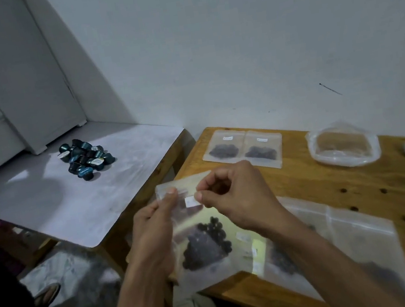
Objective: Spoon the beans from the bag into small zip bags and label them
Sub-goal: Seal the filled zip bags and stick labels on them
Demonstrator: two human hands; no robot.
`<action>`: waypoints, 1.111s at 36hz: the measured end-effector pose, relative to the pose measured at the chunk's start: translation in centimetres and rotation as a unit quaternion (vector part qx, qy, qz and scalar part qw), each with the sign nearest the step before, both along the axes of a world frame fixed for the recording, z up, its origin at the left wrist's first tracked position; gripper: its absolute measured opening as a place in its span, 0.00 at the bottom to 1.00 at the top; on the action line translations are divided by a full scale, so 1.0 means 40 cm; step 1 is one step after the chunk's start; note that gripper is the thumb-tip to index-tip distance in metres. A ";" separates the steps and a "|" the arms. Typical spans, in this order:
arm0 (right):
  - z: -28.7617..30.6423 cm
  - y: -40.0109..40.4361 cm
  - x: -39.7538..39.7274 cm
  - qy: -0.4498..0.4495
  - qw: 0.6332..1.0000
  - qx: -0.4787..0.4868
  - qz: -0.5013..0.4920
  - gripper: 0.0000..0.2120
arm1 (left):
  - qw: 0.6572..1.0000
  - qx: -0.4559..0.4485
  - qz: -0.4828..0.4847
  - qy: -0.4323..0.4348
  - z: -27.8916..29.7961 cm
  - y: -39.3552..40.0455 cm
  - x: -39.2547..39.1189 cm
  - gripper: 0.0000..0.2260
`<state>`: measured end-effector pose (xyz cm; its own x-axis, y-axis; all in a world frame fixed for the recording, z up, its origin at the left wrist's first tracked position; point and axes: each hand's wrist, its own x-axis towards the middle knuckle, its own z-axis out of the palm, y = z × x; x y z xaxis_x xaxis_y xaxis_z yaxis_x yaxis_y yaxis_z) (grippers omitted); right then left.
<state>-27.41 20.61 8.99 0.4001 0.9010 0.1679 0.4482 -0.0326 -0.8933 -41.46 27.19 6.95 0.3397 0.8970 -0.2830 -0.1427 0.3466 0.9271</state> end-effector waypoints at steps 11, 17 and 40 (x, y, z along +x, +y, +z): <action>-0.019 0.001 -0.003 -0.126 0.990 0.015 -0.065 0.07 | 0.999 0.022 -0.036 -0.009 0.001 -0.025 0.022 0.10; -0.016 -0.004 0.005 -0.100 0.990 0.008 -0.095 0.15 | 0.997 0.067 -0.042 0.000 -0.003 -0.019 0.031 0.12; -0.038 0.079 0.205 0.159 0.977 -0.017 -0.140 0.20 | 0.987 0.151 -0.048 0.031 0.026 0.163 0.278 0.13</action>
